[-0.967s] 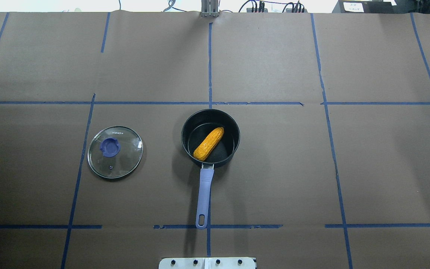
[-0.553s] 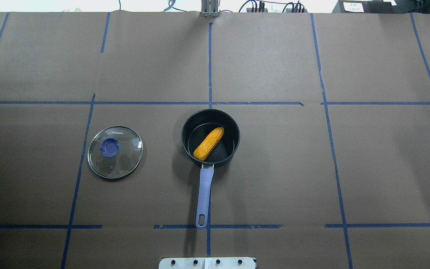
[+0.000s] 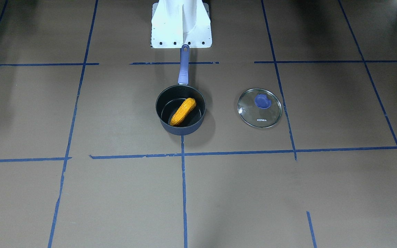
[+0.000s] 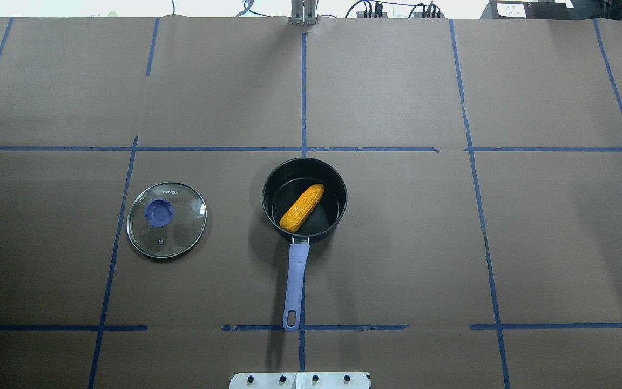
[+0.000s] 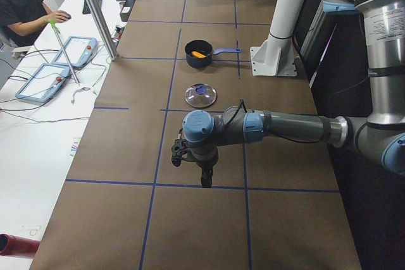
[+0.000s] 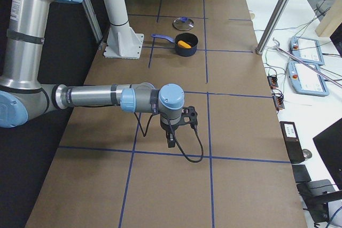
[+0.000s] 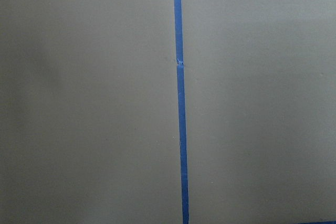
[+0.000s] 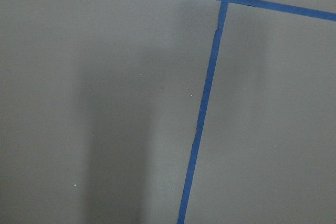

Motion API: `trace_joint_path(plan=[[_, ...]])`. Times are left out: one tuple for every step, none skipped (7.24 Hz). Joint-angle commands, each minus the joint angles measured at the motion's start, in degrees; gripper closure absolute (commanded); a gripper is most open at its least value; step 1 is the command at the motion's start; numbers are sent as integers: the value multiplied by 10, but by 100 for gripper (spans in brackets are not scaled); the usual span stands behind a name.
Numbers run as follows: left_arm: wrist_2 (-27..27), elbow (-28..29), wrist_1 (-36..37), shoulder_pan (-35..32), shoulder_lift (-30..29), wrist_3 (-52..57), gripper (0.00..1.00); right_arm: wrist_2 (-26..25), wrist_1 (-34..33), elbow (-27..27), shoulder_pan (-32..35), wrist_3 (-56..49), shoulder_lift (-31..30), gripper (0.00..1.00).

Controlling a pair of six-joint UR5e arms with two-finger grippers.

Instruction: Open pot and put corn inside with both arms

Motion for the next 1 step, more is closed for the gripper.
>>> trace_joint_path(plan=[[-2, -8, 2, 0, -1, 4, 0, 0, 2, 0, 1, 0, -2, 0]])
